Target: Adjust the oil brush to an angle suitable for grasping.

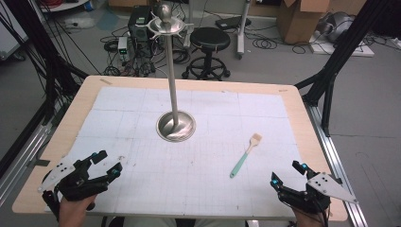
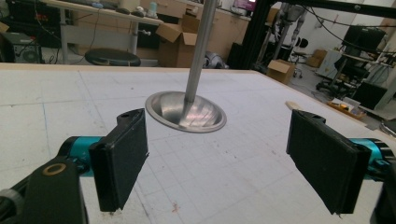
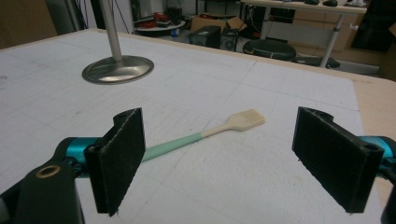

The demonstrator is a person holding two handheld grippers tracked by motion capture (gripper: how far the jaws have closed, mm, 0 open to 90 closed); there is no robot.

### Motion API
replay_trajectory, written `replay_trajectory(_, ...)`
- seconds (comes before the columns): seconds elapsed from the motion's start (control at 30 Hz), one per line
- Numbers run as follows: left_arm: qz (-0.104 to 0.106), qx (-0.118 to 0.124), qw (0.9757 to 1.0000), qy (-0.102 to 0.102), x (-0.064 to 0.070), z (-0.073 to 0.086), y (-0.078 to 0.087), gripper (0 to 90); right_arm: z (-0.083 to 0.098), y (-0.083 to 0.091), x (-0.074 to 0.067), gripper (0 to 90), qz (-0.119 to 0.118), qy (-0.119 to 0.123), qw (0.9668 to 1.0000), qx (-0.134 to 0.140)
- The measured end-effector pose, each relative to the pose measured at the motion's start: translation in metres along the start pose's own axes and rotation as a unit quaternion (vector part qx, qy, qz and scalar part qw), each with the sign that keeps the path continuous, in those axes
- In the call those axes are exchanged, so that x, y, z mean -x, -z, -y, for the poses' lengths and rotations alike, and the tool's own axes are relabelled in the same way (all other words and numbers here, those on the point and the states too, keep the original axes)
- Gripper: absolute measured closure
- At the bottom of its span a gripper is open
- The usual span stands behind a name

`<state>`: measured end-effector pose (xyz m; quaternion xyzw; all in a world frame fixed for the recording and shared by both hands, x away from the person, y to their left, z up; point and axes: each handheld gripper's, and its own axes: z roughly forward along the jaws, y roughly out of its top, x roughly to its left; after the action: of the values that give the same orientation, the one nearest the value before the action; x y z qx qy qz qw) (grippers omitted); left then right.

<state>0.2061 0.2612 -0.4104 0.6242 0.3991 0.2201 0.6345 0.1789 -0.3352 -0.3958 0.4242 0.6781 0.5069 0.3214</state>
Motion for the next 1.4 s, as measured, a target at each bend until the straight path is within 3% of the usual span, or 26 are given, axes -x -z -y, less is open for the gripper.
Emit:
replay_trajectory(0.23, -0.001, -0.005, 1.0, 0.006, -0.002, 0.002, -0.006, 20.9, 0.002, 0.002, 0.003, 16.9, 0.004, -0.008, 0.9999, 0.005)
replay_trajectory(0.47, 0.005, -0.008, 1.0, -0.004, 0.002, 0.002, -0.002, 20.9, -0.001, 0.003, -0.001, 32.0, -0.022, -0.007, 0.9997, 0.006)
replay_trajectory(0.57, 0.002, -0.007, 1.0, 0.004, 0.001, 0.002, -0.002, 21.0, -0.004, -0.001, -0.006, 36.4, -0.017, 0.002, 0.9999, 0.0)
replay_trajectory(0.63, 0.001, -0.005, 1.0, 0.003, 0.0, 0.002, -0.001, 21.0, -0.004, -0.005, -0.008, 38.8, -0.02, -0.003, 0.9998, -0.004)
replay_trajectory(0.7, 0.001, -0.013, 0.9999, 0.003, -0.001, 0.002, -0.002, 21.2, -0.004, -0.012, -0.008, 48.0, -0.02, -0.007, 0.9997, -0.013)
replay_trajectory(0.77, 0.005, -0.019, 0.9998, 0.007, -0.003, 0.002, -0.003, 22.3, -0.006, -0.017, -0.01, 67.8, -0.013, 0.006, 0.9996, -0.026)
replay_trajectory(0.87, 0.007, -0.02, 0.9997, 0.012, -0.004, 0.003, -0.003, 23.1, -0.011, -0.023, -0.01, 86.1, -0.01, 0.008, 0.9997, -0.023)
replay_trajectory(1.0, 0.009, -0.023, 0.9996, 0.011, -0.003, 0.003, -0.005, 23.3, -0.016, -0.048, -0.003, 89.3, -0.016, -0.01, 0.9989, -0.043)
replay_trajectory(1.1, 0.01, -0.026, 0.9995, 0.012, -0.003, 0.004, -0.007, 23.3, -0.019, -0.076, -0.002, 89.3, -0.03, -0.006, 0.9977, -0.06)
replay_trajectory(1.2, 0.01, -0.033, 0.9993, 0.014, -0.004, 0.006, -0.01, 23.5, -0.023, -0.107, -0.002, 89.2, -0.045, 0.008, 0.9943, -0.096)
replay_trajectory(1.4, 0.01, -0.034, 0.9993, 0.015, -0.004, 0.007, -0.009, 23.7, -0.022, -0.155, 0.004, 89.3, -0.035, 0.019, 0.9869, -0.157)
